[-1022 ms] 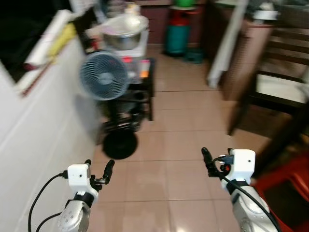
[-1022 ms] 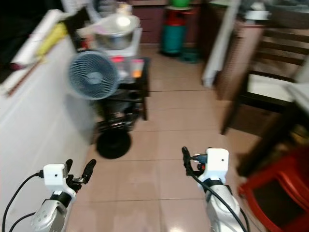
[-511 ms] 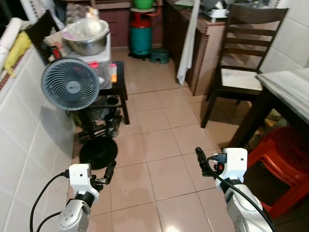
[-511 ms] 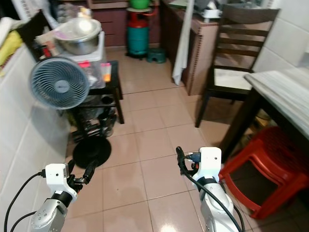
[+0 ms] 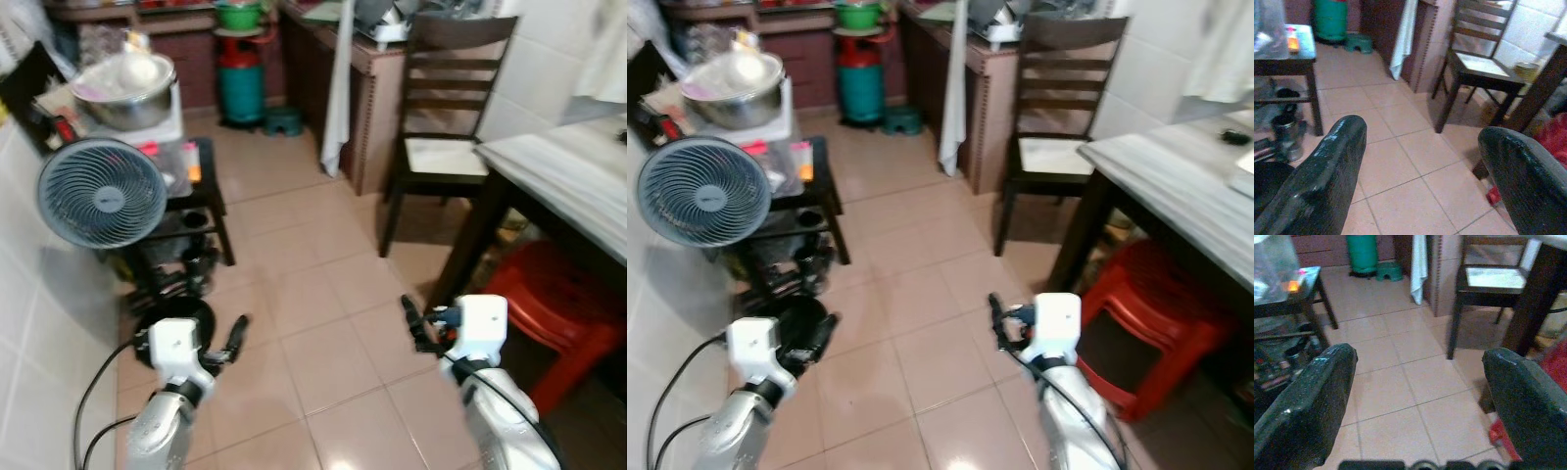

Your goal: Setting the table

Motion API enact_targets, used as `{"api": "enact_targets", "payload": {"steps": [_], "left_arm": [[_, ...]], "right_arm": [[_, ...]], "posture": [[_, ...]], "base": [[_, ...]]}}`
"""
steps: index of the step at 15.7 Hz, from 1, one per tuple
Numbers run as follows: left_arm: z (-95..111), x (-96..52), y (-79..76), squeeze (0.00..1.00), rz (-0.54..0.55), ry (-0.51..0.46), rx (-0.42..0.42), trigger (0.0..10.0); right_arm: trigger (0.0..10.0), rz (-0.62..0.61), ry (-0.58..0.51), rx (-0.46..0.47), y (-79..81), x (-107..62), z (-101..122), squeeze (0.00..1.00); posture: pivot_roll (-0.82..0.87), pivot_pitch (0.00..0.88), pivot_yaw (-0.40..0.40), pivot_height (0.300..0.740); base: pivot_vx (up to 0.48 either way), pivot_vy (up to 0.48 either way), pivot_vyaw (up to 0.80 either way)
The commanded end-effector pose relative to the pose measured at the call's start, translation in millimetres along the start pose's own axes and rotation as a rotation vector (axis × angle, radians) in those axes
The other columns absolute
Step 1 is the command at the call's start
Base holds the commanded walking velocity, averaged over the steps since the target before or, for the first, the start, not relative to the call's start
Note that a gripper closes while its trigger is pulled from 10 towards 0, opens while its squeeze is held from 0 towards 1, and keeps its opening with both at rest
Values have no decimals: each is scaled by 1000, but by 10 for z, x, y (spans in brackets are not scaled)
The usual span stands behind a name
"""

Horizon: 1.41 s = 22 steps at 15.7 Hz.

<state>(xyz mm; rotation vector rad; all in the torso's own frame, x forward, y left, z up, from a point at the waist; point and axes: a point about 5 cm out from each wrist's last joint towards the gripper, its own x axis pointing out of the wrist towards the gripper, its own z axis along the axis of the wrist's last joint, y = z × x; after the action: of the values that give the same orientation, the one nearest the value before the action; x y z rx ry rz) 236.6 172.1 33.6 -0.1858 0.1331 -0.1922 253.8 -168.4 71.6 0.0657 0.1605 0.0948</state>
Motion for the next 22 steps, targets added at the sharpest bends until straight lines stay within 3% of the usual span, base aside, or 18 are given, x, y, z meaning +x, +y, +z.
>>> {"api": "enact_targets", "payload": {"steps": [1,15,22], "left_arm": [[16,-10,21,0,13,5,6,10000],[43,44,-10,0,-5,23,9,10000],[60,98,-8,0,-5,18,6,10000]], "right_arm": [[10000,0,2,10,28,2,2,0],[10000,-9,-12,23,52,45,36,0],[10000,-11,-32,22,48,37,69,0]], "posture": [[-41,0,41,740],[-40,0,51,740],[-44,0,56,740]], "base": [[0,0,-800],[56,0,-800],[265,0,0]]}}
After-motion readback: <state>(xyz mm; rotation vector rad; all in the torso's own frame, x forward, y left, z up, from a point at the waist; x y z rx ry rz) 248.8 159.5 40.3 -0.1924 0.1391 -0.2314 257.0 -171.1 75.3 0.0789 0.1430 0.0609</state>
